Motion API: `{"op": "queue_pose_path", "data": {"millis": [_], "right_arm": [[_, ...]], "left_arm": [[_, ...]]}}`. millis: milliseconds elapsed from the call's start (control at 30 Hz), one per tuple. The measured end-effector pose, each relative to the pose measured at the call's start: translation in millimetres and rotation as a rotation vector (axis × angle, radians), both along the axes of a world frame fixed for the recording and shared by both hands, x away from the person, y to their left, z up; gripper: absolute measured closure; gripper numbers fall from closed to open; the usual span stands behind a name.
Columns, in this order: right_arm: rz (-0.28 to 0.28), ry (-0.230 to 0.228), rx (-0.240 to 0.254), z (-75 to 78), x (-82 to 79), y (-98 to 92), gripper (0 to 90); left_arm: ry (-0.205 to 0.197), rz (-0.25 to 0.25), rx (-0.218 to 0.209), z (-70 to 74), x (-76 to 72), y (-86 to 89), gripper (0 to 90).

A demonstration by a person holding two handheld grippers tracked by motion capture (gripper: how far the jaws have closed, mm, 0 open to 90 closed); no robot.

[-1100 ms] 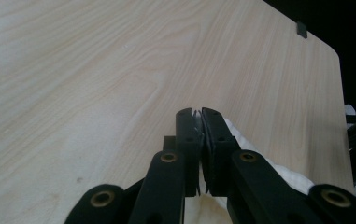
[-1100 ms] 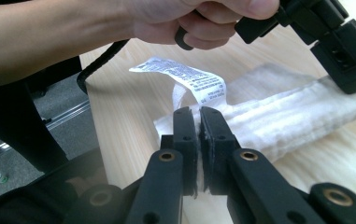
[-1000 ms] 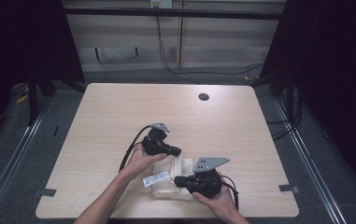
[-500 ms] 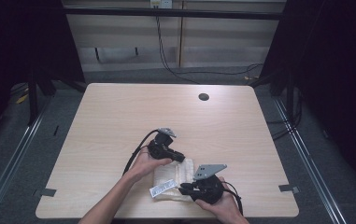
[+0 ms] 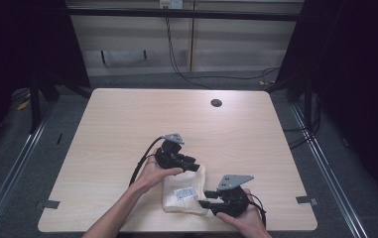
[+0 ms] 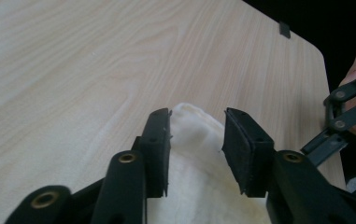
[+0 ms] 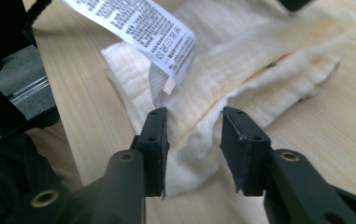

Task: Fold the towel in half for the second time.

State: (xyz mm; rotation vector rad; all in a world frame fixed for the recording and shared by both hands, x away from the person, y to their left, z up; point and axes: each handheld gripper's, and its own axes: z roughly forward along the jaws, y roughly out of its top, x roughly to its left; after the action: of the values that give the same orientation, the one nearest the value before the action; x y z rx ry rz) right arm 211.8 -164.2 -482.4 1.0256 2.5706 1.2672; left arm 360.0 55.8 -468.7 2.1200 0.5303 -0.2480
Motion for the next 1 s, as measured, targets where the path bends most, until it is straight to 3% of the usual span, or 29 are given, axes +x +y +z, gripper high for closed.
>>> {"op": "queue_pose_path", "data": {"millis": [267,400,467,667,867,1000], "right_arm": [[-0.055,0.009,0.005,0.7,-1.7,-9.0,42.4],[-0.083,0.001,0.011,3.0,-3.2,-22.0,46.0],[-0.137,-0.009,-0.025,6.7,0.5,-30.7,49.3],[-0.222,-0.043,-0.041,13.9,15.6,-52.3,51.6],[-0.278,-0.082,0.022,25.6,24.3,-71.6,50.5],[-0.311,-0.107,0.049,34.5,28.1,-81.4,49.8]], "left_arm": [[-0.009,0.046,0.028,2.7,-1.0,13.6,54.5],[-0.027,0.058,0.048,4.7,-4.5,22.1,54.3],[-0.053,0.067,0.070,5.8,-7.6,24.8,50.8],[-0.083,0.063,0.076,13.7,-16.5,35.6,48.5],[-0.083,0.120,0.053,21.5,-22.2,58.0,43.0],[-0.074,0.160,0.102,20.0,-28.3,68.4,44.1]]}}
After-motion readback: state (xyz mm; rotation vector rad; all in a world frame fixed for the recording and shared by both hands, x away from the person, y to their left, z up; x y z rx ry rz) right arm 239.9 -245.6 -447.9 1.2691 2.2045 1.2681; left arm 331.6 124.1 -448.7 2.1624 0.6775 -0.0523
